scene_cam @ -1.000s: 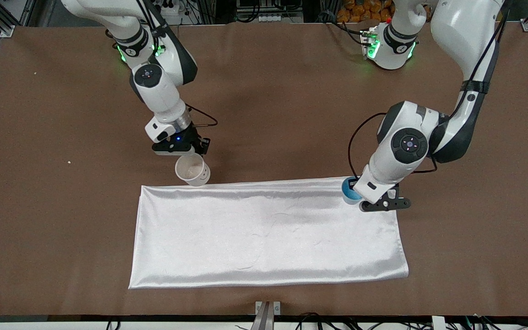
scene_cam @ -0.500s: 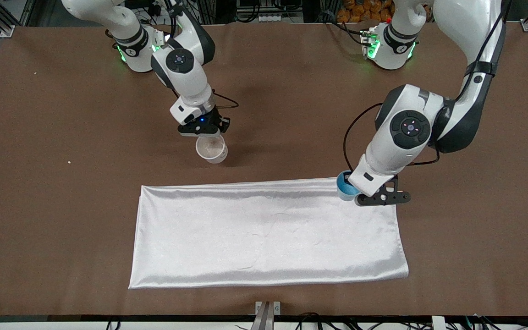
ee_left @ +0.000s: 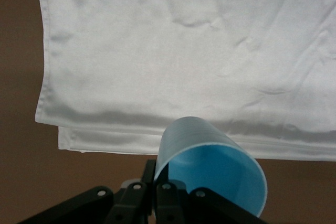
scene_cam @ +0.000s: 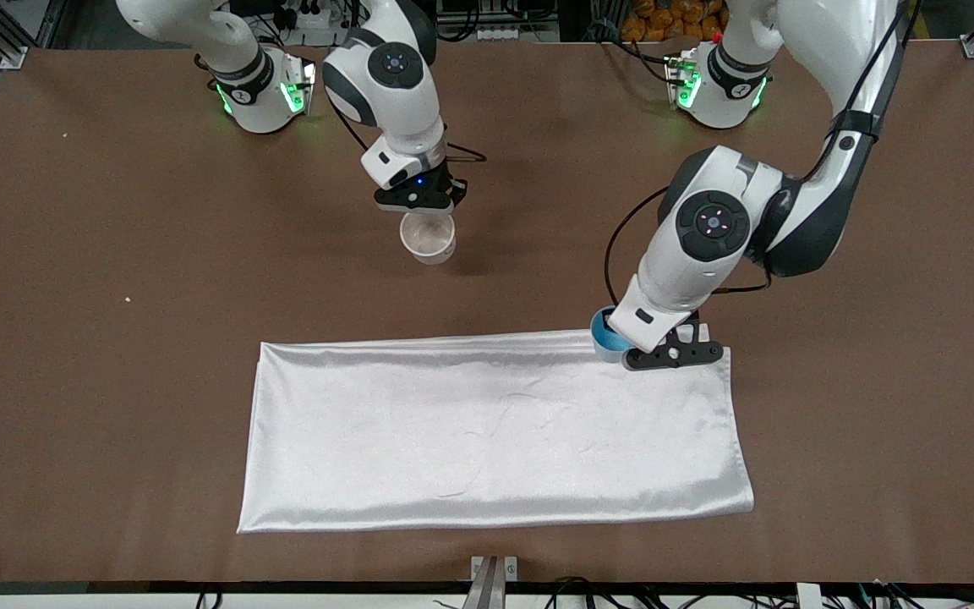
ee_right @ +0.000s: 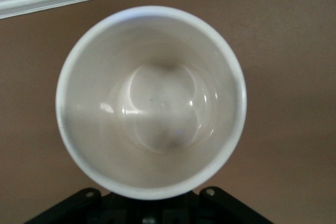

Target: Place blue cup into white mug on table

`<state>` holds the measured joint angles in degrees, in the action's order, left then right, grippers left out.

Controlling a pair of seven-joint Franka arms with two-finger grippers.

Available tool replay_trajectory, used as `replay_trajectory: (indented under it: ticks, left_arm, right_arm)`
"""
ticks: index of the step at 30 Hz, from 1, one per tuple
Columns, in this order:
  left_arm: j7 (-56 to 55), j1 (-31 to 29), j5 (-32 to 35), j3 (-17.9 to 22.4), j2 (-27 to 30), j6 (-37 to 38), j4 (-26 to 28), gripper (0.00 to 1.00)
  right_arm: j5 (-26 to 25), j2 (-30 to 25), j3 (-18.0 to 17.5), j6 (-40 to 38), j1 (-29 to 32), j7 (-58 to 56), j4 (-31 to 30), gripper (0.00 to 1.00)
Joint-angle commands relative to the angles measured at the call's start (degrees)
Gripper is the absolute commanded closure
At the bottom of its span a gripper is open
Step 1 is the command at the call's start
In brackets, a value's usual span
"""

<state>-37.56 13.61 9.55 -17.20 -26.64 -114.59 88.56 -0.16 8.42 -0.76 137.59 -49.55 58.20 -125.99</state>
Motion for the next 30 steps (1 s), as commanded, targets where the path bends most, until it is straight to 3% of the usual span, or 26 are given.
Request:
replay_trajectory:
  ticks: [1,10,16,30]
  left_arm:
    - [-3.0,1.2,-0.6,0.1,-1.4,1.1,-2.5,1.00]
    - [-3.9,2.0,-0.6,0.1,-2.2,1.0,-3.7,1.00]
    - [-4.1,2.4,-0.6,0.1,-2.7,1.0,-3.7,1.00]
    - [-4.3,2.5,-0.5,0.1,-3.2,0.9,-3.7,1.00]
  right_arm:
    - [-1.3,3.8,0.5,-0.5,-2.2,3.9,4.6,1.00]
    - [-9.8,12.7,0.5,-0.1,-3.0,8.0,12.6,1.00]
    - [-13.7,15.5,0.7,4.0,-2.2,7.5,13.5,1.00]
    - [-15.5,22.3,0.9,8.3,-0.5,7.5,16.5,1.00]
